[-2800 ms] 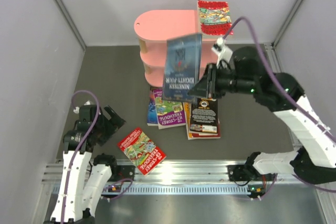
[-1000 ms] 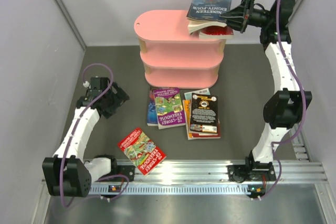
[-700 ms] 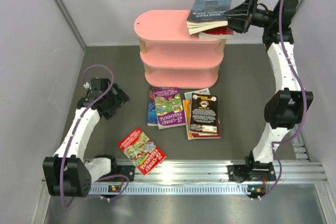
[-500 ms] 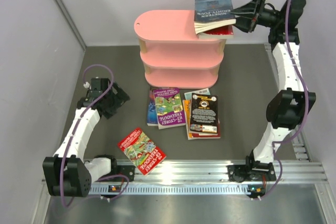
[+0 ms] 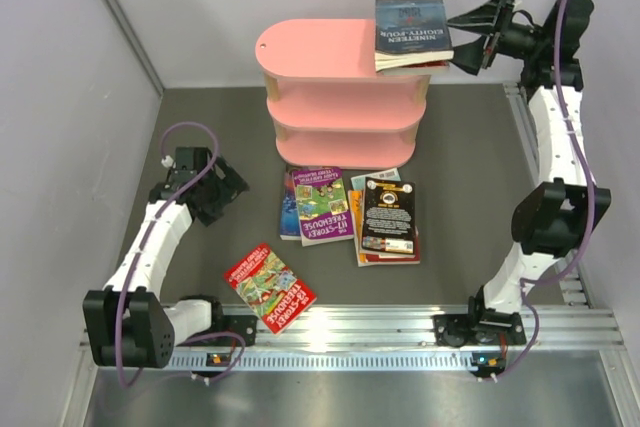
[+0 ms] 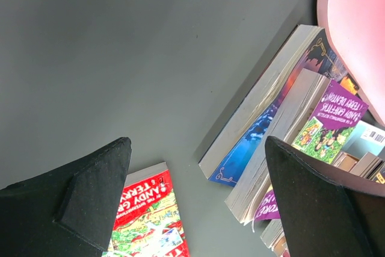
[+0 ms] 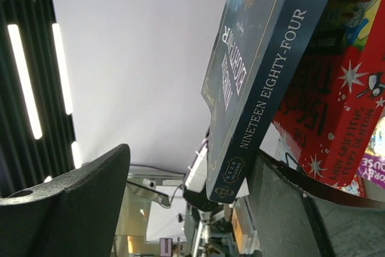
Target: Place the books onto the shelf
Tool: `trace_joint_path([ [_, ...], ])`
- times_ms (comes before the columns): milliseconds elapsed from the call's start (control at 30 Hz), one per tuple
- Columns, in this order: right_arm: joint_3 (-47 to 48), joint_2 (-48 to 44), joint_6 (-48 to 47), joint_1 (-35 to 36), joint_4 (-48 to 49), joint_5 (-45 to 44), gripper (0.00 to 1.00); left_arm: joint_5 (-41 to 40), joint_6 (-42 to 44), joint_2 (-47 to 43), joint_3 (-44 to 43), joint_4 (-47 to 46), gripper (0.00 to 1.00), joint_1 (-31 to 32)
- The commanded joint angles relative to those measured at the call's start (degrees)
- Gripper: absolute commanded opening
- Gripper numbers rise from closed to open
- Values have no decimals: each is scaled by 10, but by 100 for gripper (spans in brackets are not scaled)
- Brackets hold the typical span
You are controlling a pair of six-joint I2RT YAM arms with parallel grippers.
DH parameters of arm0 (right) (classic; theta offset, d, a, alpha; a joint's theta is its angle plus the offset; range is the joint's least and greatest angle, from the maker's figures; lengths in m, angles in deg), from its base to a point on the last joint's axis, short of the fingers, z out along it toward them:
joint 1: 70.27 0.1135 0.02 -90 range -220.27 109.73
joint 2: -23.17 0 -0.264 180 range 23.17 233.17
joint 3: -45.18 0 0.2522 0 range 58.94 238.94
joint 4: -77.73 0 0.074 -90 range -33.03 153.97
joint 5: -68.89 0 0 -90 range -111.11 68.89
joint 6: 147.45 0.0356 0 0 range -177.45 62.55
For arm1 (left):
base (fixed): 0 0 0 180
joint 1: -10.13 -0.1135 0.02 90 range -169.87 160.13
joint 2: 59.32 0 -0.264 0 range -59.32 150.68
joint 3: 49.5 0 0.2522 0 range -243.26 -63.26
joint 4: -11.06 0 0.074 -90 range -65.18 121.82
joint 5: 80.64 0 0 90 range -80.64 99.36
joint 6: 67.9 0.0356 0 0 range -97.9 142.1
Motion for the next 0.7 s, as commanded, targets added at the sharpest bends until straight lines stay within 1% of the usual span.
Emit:
trace_joint_path([
  [0,5,-51,-89,14,-80,-8,76,0,-4,0,-27,-17,98,1],
  [33,12,-50,-121,12,-120,-12,78,1,-4,-1,-27,-17,97,1],
  [67,38,-48,-160,11,-231,-28,78,-1,-3,-3,-28,-13,97,1],
  [100,56,-38,-240,9,-286,-37,79,-4,-3,-6,-27,-11,97,1],
  [133,78,-31,-281,8,-338,-47,79,-5,-1,-9,-26,-9,97,1],
  [167,133,-22,-320,8,-405,-74,80,-6,2,-11,-26,-6,97,1],
  [200,167,4,-396,8,-514,-90,80,-9,5,-14,-25,-1,97,1],
  [233,233,17,-428,8,-571,-107,80,-10,8,-16,-25,2,97,1],
  [267,263,41,-454,8,-613,-143,80,-11,10,-20,-25,5,97,1],
  [300,286,48,-493,6,-673,-159,80,-12,12,-21,-26,11,97,1],
  [333,295,49,-503,5,-681,-173,80,-12,13,-22,-28,13,97,1],
  [400,282,33,-515,0,-683,-206,80,-12,20,-26,-32,21,97,1],
  [500,259,14,-525,-4,-679,-222,81,-12,26,-28,-40,30,97,1],
  [533,260,14,-532,-3,-693,-223,81,-30,28,-28,-41,35,97,1],
  [600,261,15,-559,-3,-710,-225,82,-31,31,-29,-45,39,97,1],
  [667,267,10,-587,-4,-743,-247,83,-31,32,-31,-47,43,97,1],
])
